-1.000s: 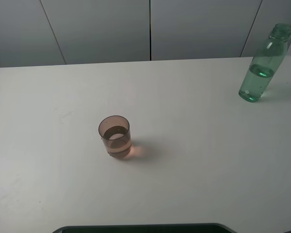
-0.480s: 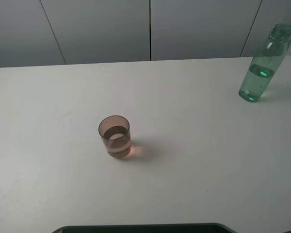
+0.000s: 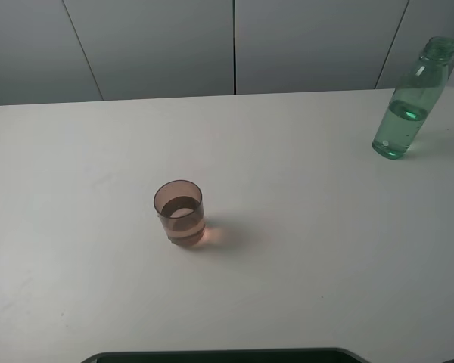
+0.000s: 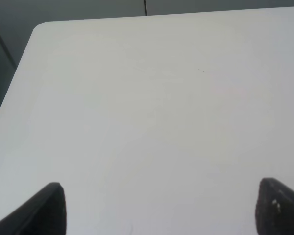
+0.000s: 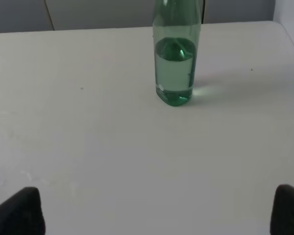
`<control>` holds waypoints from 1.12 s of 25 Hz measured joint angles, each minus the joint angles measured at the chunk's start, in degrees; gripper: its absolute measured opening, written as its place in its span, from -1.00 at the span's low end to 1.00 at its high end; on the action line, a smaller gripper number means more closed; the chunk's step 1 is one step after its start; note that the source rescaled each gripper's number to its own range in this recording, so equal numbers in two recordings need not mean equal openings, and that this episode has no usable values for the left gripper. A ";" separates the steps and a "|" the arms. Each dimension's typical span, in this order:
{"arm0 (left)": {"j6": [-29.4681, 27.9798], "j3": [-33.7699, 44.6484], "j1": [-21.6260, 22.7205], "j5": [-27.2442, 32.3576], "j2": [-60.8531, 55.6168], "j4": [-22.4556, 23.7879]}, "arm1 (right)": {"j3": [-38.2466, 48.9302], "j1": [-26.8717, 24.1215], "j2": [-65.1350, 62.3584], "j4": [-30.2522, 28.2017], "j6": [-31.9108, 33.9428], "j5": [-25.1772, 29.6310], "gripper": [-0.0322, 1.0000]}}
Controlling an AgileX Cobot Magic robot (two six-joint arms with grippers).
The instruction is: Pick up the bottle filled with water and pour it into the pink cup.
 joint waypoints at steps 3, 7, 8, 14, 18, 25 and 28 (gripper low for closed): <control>0.00 0.00 0.00 0.00 0.00 0.00 | 0.50 1.49 0.00 -0.33 0.00 -0.71 1.00; 0.00 0.00 0.00 0.00 0.00 0.00 | 0.93 2.98 -0.09 -0.42 0.00 -1.73 1.00; 0.00 0.00 0.00 0.00 0.00 0.00 | 0.93 3.11 -0.25 -0.42 0.12 -1.85 1.00; 0.00 0.00 0.00 0.00 0.00 0.00 | 0.93 3.23 -0.33 -0.70 0.12 -1.85 1.00; 0.20 0.00 0.00 0.00 0.00 0.00 | 0.93 3.23 -0.33 -0.97 0.12 -1.94 1.00; 0.20 0.00 0.00 0.00 0.00 0.00 | 0.93 3.23 -0.33 -1.33 0.12 -1.94 1.00; 0.20 0.00 0.00 0.00 0.00 0.00 | 0.93 3.23 -0.33 -1.33 0.12 -1.94 1.00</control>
